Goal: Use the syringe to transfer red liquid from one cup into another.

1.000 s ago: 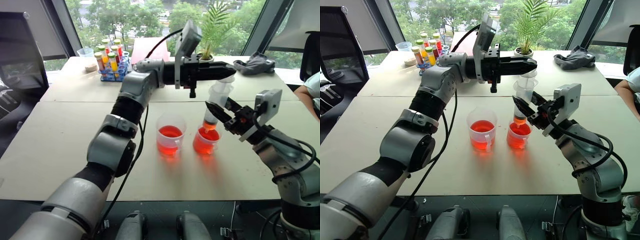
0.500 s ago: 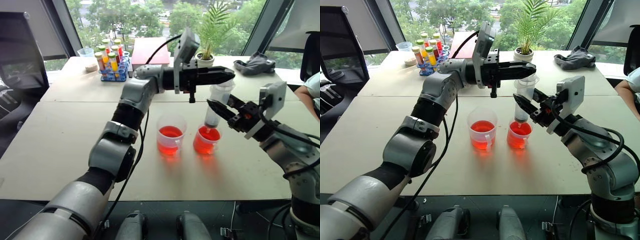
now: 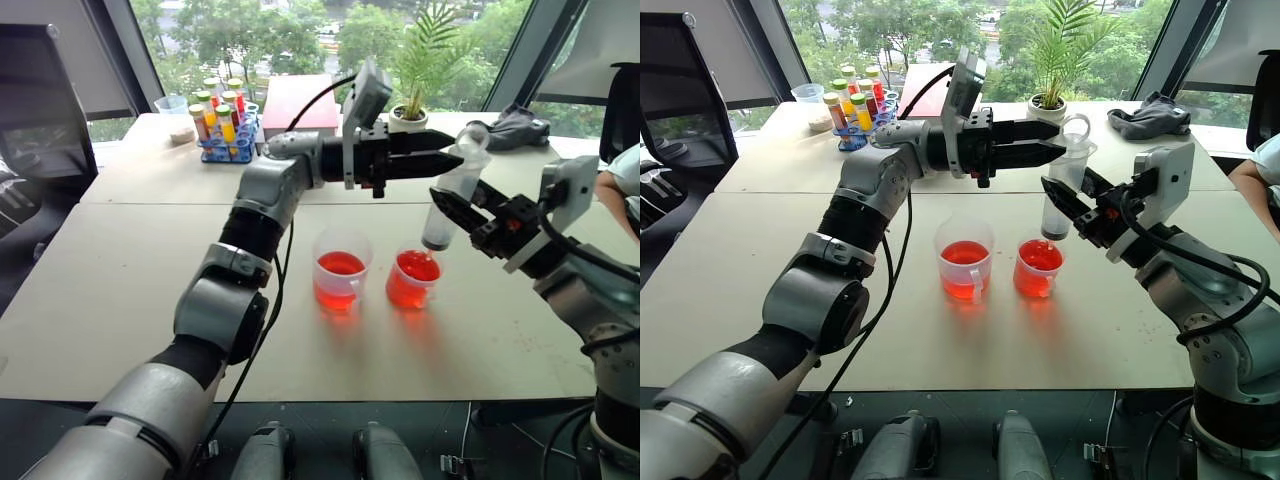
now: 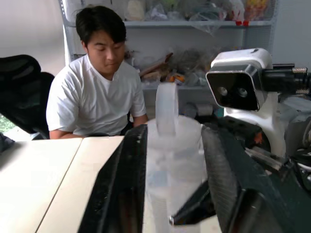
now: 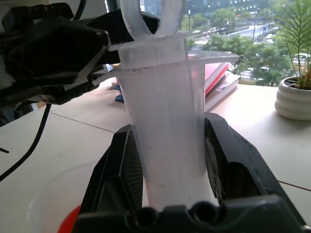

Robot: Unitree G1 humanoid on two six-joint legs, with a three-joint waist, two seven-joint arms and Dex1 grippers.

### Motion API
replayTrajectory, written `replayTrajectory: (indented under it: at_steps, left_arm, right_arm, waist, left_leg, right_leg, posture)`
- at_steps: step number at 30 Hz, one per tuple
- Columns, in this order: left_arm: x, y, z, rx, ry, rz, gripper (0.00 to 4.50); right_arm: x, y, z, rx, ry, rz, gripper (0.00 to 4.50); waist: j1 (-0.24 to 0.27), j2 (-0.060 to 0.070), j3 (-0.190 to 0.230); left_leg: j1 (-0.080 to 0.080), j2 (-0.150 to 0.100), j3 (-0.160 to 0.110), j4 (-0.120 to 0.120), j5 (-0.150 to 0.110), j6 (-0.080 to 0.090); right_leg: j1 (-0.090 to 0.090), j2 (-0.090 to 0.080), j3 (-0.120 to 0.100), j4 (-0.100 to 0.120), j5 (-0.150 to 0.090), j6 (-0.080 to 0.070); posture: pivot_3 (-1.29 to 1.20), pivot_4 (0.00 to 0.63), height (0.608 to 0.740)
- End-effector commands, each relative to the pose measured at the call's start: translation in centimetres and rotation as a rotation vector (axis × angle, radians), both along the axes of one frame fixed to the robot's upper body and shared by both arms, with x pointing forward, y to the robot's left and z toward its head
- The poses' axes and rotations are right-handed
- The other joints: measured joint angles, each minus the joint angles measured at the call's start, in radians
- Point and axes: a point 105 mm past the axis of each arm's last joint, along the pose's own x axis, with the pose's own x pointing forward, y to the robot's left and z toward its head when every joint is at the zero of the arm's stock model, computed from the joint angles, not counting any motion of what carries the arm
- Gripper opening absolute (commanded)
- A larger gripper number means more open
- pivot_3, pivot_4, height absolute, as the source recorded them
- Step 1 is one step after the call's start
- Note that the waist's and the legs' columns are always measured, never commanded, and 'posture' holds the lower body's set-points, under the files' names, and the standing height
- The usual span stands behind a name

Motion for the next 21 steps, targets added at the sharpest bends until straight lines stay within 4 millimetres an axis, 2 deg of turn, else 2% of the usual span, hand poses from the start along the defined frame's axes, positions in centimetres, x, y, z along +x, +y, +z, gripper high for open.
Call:
replayTrajectory:
  at_steps: [1, 2, 3, 7, 12, 15, 17, 19, 21]
  left_arm:
    - [0.2, 0.4, 0.9, 0.016, -0.032, 0.031, 3.79]
    - [0.3, 0.7, 1.2, 0.009, -0.042, 0.041, 4.34]
    - [0.4, 1.1, 1.5, 0.001, -0.048, 0.051, 4.47]
    - [0.8, 3.8, 2.6, -0.027, -0.073, 0.109, 4.47]
    - [0.7, 6.6, 1.9, 0.004, -0.077, 0.157, 4.47]
    - [0.6, 8.9, 0.5, 0.050, -0.058, 0.215, 4.47]
    - [0.4, 10.1, -0.4, 0.067, -0.035, 0.247, 4.47]
    - [0.2, 10.7, -1.1, 0.081, -0.019, 0.270, 4.47]
    - [-0.1, 11.2, -2.0, 0.094, -0.006, 0.298, 4.47]
  right_arm:
    - [-1.9, 1.4, 3.0, 0.006, -0.152, 0.069, 1.37]
    - [-1.9, 1.5, 2.9, 0.010, -0.146, 0.077, 1.37]
    - [-1.9, 1.7, 2.8, 0.011, -0.142, 0.085, 1.37]
    - [-1.9, 2.3, 2.6, 0.011, -0.125, 0.106, 1.37]
    - [-1.4, 1.7, 2.6, 0.002, -0.091, 0.070, 1.37]
    - [0.1, -1.0, 4.6, 0.144, -0.045, -0.053, 1.37]
    - [1.3, -3.5, 5.7, 0.206, 0.049, -0.134, 1.37]
    - [1.9, -5.2, 5.3, 0.142, 0.154, -0.208, 1.37]
    - [2.8, -7.4, 3.5, 0.083, 0.313, -0.315, 1.37]
  waist:
    - [0.000, 0.000, 0.000]
    - [-0.001, 0.000, 0.000]
    - [-0.002, 0.000, 0.000]
    - [-0.003, 0.000, 0.000]
    - [0.001, 0.000, 0.000]
    - [-0.004, 0.000, 0.000]
    - [-0.001, 0.000, 0.000]
    - [0.004, 0.001, 0.000]
    - [0.013, 0.000, 0.000]
  left_leg:
    - [0.000, 0.000, 0.000, 0.000, 0.000, 0.000]
    - [0.000, 0.000, 0.000, 0.000, 0.000, 0.000]
    - [0.000, 0.000, 0.000, 0.000, 0.000, 0.000]
    - [0.000, 0.001, 0.000, 0.000, 0.000, 0.000]
    - [0.000, 0.000, 0.000, 0.000, 0.000, 0.000]
    - [0.000, 0.000, 0.001, 0.000, 0.000, 0.000]
    - [0.001, 0.000, 0.001, 0.000, 0.000, 0.000]
    - [0.000, 0.000, 0.001, 0.000, 0.000, 0.000]
    - [0.000, 0.000, 0.000, 0.000, 0.000, 0.000]
  right_leg:
    - [0.000, 0.000, 0.000, 0.000, 0.000, 0.000]
    - [0.000, 0.000, 0.000, 0.000, 0.000, 0.000]
    - [0.000, 0.000, 0.000, 0.000, 0.000, 0.000]
    - [0.000, 0.001, 0.000, 0.000, 0.000, 0.000]
    - [0.000, 0.000, 0.000, 0.001, 0.000, 0.000]
    - [0.000, -0.002, 0.000, 0.001, 0.000, 0.000]
    - [0.000, -0.003, 0.000, 0.002, 0.000, 0.000]
    - [0.000, -0.004, 0.000, 0.002, 0.000, 0.000]
    - [0.000, -0.006, -0.001, 0.000, 0.000, -0.001]
  posture:
    - [0.00, 0.150, 0.740]
    - [0.00, 0.150, 0.740]
    - [0.00, 0.150, 0.740]
    - [0.00, 0.150, 0.740]
    - [0.00, 0.150, 0.740]
    - [0.00, 0.150, 0.740]
    - [0.00, 0.150, 0.740]
    - [0.00, 0.150, 0.740]
    - [0.00, 0.150, 0.740]
